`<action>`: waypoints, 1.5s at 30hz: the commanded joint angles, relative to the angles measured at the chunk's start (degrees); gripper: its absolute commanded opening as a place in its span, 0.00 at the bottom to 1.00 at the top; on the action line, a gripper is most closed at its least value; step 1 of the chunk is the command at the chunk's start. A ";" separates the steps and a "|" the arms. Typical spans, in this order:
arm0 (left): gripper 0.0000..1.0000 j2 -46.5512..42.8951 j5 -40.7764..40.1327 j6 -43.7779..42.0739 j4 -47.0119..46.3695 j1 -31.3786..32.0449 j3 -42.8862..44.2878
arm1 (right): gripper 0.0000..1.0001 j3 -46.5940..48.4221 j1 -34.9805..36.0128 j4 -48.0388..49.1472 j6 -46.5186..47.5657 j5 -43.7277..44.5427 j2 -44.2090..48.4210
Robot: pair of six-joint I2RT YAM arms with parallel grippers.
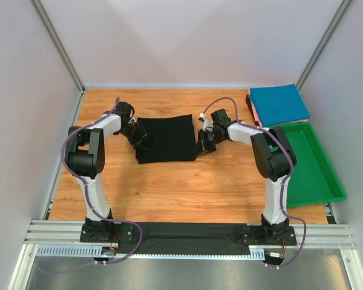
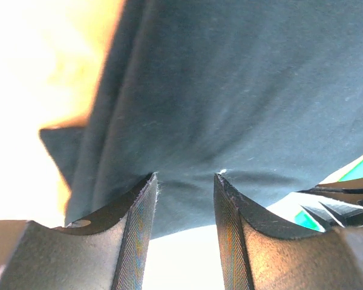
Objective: Fold and stack the t-shirts
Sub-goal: Fold the tshirt
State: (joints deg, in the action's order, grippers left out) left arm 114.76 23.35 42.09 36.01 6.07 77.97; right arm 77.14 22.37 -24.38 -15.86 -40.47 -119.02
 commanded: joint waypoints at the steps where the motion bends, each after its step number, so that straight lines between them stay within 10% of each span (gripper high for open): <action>1: 0.51 -4.71 -5.25 0.36 3.80 0.61 -4.13 | 0.00 -6.10 -0.75 -1.55 -0.74 3.38 4.40; 6: 0.51 -11.37 -7.87 3.08 9.07 2.45 -5.99 | 0.07 -9.47 -1.18 -4.25 -1.55 2.95 9.41; 11: 0.52 -14.92 -9.29 2.48 11.79 3.95 -0.30 | 0.42 -5.26 -1.71 -11.99 -1.89 3.47 12.49; 23: 0.50 0.53 0.90 1.07 6.17 2.90 12.28 | 0.23 21.80 -1.54 -15.35 -4.09 5.40 -3.12; 36: 0.50 7.93 -5.33 2.30 2.93 -3.96 15.72 | 0.21 30.07 -6.29 4.78 -12.27 -0.76 -21.85; 45: 0.50 11.37 -7.18 1.60 8.45 -4.31 23.08 | 0.44 34.74 -7.52 1.71 -12.53 -0.76 -19.06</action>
State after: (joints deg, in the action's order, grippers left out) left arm 126.26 18.72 44.69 41.71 1.74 96.90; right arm 108.68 15.55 -22.90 -28.40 -43.62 -139.92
